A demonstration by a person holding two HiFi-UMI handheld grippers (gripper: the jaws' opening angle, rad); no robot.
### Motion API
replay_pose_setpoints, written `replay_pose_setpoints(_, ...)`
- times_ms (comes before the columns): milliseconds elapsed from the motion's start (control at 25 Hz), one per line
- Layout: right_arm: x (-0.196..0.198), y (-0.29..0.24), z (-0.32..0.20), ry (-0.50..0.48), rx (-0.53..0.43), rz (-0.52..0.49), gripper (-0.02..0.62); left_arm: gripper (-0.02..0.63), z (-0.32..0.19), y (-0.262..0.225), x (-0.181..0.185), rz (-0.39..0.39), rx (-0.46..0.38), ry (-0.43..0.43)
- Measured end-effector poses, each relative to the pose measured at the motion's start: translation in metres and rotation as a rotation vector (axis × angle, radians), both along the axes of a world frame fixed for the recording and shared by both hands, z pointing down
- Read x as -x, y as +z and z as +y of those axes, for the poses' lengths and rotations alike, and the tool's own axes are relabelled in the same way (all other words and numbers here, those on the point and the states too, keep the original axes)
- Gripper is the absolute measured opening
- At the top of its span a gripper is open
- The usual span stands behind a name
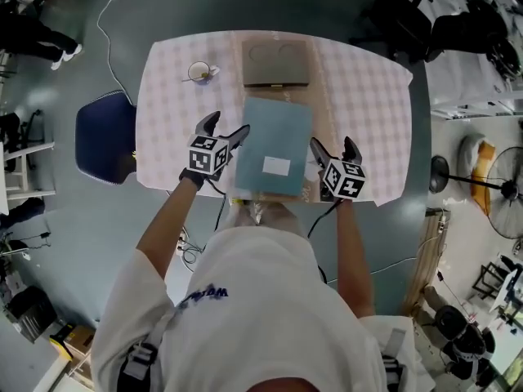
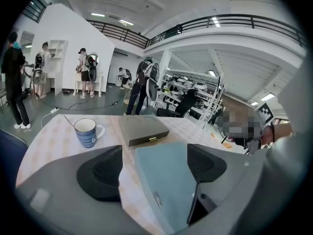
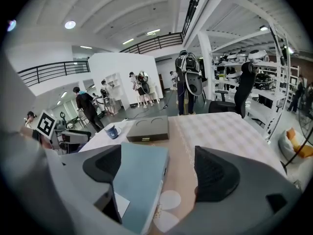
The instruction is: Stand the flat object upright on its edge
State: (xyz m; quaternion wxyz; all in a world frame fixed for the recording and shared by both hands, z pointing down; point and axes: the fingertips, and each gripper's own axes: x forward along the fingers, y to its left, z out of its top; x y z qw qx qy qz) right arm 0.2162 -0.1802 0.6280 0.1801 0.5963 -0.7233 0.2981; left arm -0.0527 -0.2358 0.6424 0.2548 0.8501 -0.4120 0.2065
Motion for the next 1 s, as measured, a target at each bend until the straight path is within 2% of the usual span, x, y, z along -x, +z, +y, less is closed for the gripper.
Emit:
replay_pose_setpoints(240, 0.006, 0.029, -0.025, 0.015, 0.058, -0.036, 0.459, 0.41, -0.017, 0.037, -0.004, 0.016, 0.09, 0.023)
replay_pose_setpoints(480, 0.017, 0.059, -0.046, -0.043, 0.138, -0.06, 0.451, 0.41, -0.033, 0.071, -0.009, 0.036, 0.196, 0.026)
replay_pose_setpoints(720, 0.02, 0.093, -0.064, -0.043, 0.204, -0.052, 0.449, 0.41, -0.047, 0.096, -0.013, -0.001, 0.249, 0.049)
replay_pose_setpoints(1000, 0.025, 0.116, -0.082, -0.054, 0.252, -0.072, 0.439, 0.408, -0.059, 0.113, -0.022, 0.013, 0.306, 0.024)
